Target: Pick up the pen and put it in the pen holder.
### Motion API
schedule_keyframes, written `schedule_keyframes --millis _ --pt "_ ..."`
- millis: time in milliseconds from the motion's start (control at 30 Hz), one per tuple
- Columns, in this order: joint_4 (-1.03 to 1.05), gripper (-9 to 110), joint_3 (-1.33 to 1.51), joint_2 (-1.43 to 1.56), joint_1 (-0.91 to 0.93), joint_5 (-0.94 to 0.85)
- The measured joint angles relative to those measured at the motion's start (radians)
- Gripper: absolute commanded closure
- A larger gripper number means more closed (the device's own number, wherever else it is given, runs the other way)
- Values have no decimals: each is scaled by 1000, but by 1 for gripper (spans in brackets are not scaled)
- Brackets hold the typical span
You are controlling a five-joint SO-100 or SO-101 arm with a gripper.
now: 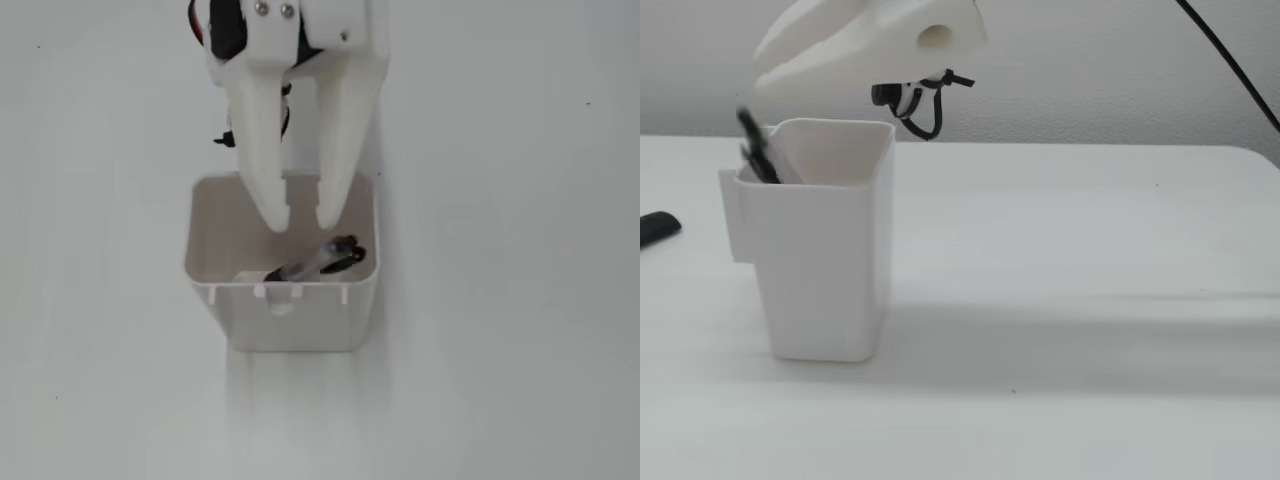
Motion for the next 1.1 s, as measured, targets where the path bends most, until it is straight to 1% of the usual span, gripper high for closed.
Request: schedule_keyframes --millis 167,267,333,433,567,733,833,933,1100 --pt "0 93 0 0 -5 -32" --pt "5 93 0 6 -8 -149" --pt "44 93 0 41 -8 -247" --pt "161 93 0 133 -3 -413" --pt "377 93 0 272 -6 -641" --pt "666 93 0 468 -17 -848" --pt "822 93 0 568 -15 -930" --pt "951 93 8 644 -12 -962" --pt "1055 93 149 761 -8 -973"
